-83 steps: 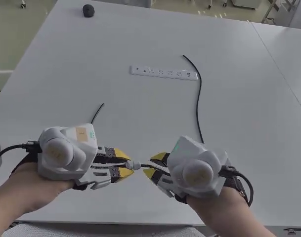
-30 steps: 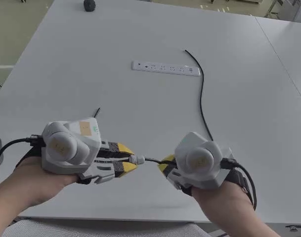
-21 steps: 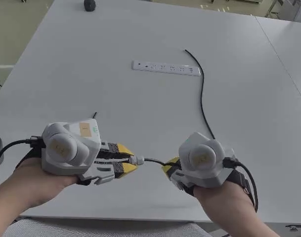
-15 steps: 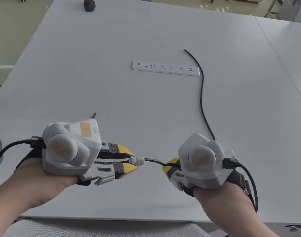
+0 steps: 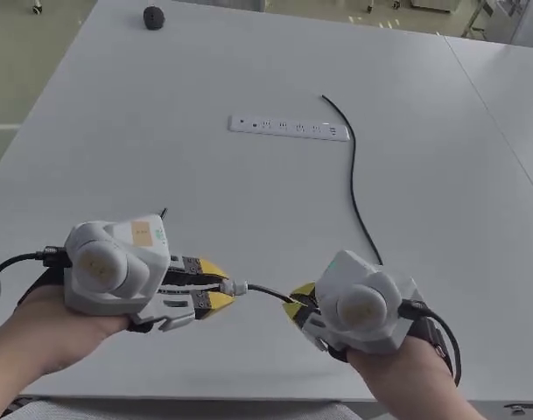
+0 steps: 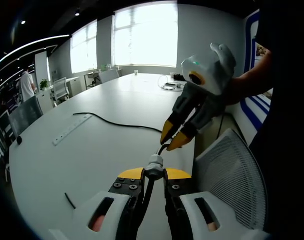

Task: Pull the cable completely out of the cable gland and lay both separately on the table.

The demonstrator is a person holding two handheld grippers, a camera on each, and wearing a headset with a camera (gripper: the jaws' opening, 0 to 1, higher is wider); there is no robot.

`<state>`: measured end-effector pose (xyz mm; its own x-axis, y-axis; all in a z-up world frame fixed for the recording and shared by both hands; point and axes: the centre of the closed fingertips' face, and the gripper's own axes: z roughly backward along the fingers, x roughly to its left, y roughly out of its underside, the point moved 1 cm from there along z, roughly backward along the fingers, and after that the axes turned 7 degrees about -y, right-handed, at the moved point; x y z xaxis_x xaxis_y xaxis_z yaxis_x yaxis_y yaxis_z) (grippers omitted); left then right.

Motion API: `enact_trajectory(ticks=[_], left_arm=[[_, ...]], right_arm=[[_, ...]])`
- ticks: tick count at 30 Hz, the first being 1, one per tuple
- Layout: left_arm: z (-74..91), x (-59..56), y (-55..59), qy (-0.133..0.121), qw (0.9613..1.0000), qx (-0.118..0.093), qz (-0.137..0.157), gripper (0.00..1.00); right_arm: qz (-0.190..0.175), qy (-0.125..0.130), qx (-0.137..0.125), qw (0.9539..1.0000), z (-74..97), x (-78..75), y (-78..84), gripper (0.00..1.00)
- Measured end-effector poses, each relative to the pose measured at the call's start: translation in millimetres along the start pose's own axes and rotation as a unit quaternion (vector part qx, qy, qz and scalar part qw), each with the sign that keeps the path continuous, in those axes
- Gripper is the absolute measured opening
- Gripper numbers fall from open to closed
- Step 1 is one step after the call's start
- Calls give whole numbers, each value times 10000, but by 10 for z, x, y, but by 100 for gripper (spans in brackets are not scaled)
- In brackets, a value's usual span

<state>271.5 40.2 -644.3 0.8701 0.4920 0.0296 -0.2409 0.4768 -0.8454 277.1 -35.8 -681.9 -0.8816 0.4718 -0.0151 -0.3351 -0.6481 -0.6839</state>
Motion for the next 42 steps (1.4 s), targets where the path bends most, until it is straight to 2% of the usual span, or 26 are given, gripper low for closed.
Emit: enact_trajectory(ticks=[6, 10, 16, 21, 31, 37, 42], left_arm=[[11, -13, 12, -18, 10000, 33, -10, 15], [12, -27, 16, -17, 10000, 47, -5, 15], [19, -49, 6, -14, 10000, 60, -45, 15], [21, -60, 24, -16, 10000, 71, -48, 15], [18, -87, 16, -2, 9999, 64, -126, 15], [18, -68, 0, -23, 9999, 1, -132, 15], [4, -60, -12, -3, 9998, -12, -180, 15]], right_arm=[[144, -157, -256, 9994, 85, 105, -227, 12], [494, -246, -244, 9982, 63, 200, -364, 11], [860, -309, -194, 9956, -15, 286, -472, 9], [1043, -329, -174, 9938, -31, 307, -512, 7], [1336, -408, -7, 9902, -79, 348, -482, 1], [1292, -339, -66, 9910, -73, 324, -492, 0], [1091, -314, -81, 9935, -79, 311, -481, 0]])
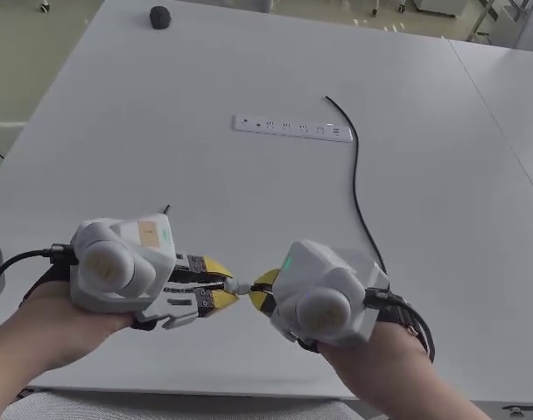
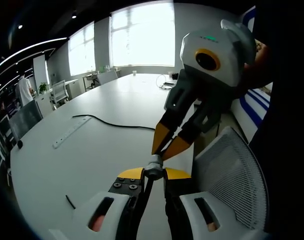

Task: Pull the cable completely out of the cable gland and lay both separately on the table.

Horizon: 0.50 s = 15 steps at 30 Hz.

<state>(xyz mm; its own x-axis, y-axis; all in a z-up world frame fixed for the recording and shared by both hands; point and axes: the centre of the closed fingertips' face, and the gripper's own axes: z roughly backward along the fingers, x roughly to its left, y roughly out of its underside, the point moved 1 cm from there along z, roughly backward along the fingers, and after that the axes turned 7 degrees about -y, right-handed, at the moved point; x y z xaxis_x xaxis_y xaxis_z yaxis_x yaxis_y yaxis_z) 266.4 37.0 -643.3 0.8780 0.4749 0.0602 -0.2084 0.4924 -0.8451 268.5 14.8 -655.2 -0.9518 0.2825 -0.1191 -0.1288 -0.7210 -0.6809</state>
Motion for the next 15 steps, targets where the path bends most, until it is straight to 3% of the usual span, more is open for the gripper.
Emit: enact_trajectory(ticks=[15], left_arm=[[-17, 12, -6, 5, 10000, 24, -6, 15]], right_arm=[[-705, 122, 77, 9974, 5, -123, 197, 0]])
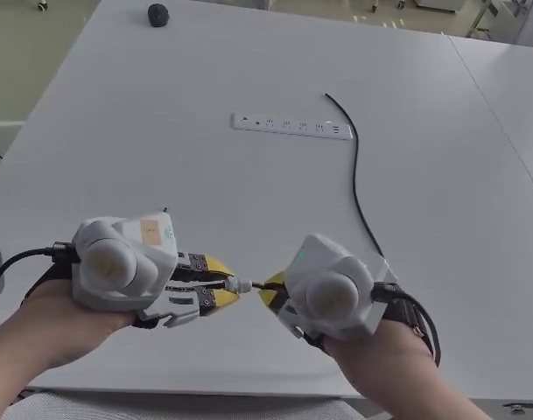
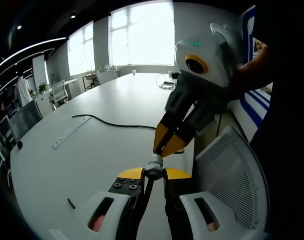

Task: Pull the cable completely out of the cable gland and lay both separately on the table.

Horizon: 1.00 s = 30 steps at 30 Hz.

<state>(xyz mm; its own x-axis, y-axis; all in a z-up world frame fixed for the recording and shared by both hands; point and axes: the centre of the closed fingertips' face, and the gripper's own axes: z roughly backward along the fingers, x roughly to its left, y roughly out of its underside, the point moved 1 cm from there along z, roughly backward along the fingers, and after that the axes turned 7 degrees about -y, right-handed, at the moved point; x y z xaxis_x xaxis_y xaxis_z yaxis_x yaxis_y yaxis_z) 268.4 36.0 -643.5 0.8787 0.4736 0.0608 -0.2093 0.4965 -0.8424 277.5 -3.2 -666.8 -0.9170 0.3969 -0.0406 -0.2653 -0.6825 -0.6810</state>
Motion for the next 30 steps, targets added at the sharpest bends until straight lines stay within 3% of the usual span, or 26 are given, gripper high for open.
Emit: enact_trajectory(ticks=[9, 22, 30], left_arm=[[-5, -9, -7, 12, 10000, -14, 34, 15], [5, -34, 17, 12, 10000, 1, 34, 15], [10, -58, 13, 16, 10000, -7, 11, 15]], right_arm=[[-373, 82, 83, 9992, 12, -76, 141, 0], [-1009, 199, 176, 9945, 3, -176, 363, 0], [-1162, 177, 160, 9929, 10, -162, 393, 0]])
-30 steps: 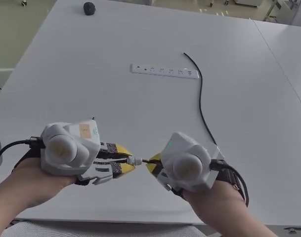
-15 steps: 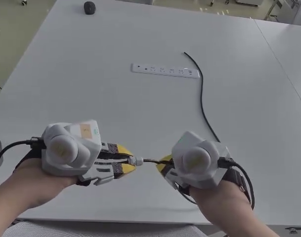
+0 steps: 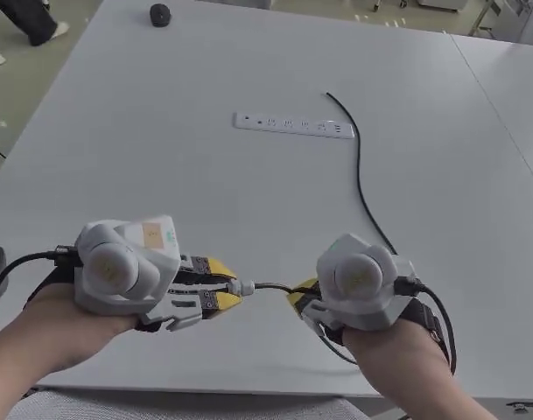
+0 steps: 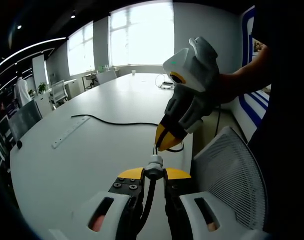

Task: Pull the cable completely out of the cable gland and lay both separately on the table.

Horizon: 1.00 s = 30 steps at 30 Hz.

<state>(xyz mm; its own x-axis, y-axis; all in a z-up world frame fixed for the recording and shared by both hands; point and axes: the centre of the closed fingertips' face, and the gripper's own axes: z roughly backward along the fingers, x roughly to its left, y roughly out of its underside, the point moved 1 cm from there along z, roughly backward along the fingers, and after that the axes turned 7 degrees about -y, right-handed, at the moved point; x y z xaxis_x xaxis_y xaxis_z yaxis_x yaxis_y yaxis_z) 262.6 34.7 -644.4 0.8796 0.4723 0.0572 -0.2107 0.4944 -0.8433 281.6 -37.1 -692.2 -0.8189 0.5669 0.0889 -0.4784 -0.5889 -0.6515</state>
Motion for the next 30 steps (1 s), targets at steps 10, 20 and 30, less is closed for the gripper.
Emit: enact_trajectory(ticks=[10, 20, 30], left_arm=[[35, 39, 30, -52, 10000, 33, 41, 15], [49, 56, 52, -61, 10000, 73, 17, 15], [40, 27, 78, -46, 9999, 91, 6, 15]], right_arm=[[531, -82, -167, 9984, 46, 57, -57, 0], [763, -149, -278, 9966, 80, 144, -144, 11], [1629, -416, -279, 9854, 25, 460, -448, 11]])
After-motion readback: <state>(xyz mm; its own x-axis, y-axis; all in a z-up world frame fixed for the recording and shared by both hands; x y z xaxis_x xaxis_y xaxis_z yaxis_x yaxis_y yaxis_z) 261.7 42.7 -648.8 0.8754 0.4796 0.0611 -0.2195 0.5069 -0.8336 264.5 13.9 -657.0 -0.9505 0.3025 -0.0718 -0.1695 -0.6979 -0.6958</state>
